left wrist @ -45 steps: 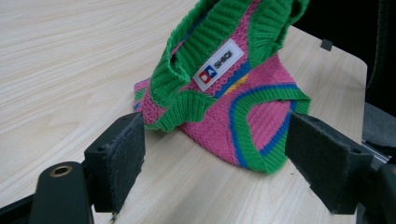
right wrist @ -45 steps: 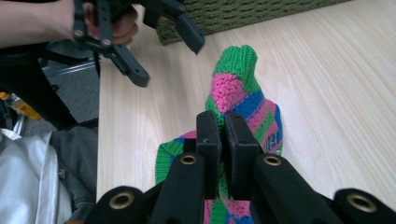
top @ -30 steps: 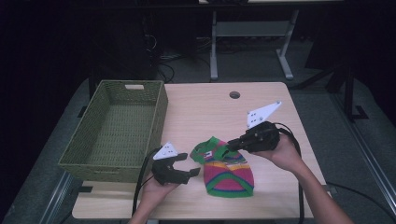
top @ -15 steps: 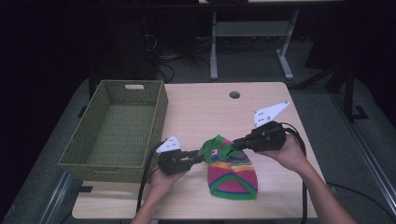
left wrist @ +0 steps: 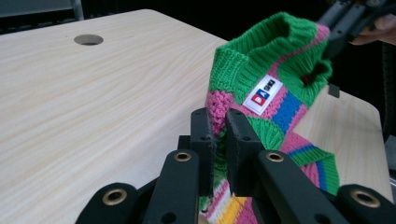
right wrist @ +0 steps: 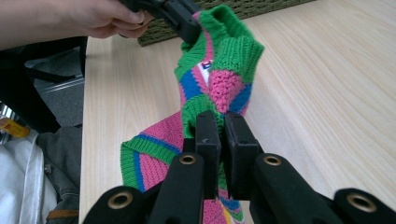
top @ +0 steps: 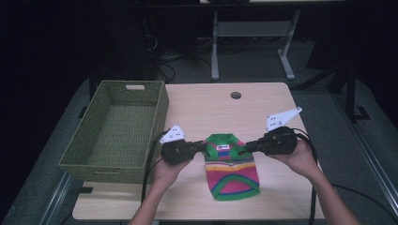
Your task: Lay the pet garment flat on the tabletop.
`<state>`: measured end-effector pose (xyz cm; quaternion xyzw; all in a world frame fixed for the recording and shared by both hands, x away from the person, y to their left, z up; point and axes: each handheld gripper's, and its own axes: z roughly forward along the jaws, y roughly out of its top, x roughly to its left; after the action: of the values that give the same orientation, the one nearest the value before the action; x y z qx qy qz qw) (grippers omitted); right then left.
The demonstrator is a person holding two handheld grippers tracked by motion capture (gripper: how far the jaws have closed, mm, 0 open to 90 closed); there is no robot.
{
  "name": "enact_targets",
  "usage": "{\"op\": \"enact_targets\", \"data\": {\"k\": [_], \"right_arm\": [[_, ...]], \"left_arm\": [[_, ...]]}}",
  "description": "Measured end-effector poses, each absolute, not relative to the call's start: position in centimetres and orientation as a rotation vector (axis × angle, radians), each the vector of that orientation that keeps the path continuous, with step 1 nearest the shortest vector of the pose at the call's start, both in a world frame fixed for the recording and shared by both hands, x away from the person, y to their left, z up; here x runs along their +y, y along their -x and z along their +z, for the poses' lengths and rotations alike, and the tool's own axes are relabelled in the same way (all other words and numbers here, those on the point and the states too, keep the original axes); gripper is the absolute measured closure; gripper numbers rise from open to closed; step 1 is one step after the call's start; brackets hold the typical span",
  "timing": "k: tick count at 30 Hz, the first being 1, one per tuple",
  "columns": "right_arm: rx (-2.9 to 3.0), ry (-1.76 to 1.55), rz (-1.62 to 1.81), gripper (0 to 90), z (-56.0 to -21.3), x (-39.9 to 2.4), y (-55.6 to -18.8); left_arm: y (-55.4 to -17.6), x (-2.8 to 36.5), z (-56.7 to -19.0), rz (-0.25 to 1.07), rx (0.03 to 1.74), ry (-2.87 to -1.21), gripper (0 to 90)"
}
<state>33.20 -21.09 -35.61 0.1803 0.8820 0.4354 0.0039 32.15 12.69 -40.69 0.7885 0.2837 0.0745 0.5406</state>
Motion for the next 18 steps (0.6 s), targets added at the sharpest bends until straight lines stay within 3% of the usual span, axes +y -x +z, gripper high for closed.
{"op": "enact_targets", "data": {"k": [18], "right_arm": [[2.734, -0.676, 1.367, 84.9, -37.0, -22.3, -33.7]], "left_arm": [[-35.1, 10.1, -38.7, 0.228, 0.685, -1.944, 82.7]]}}
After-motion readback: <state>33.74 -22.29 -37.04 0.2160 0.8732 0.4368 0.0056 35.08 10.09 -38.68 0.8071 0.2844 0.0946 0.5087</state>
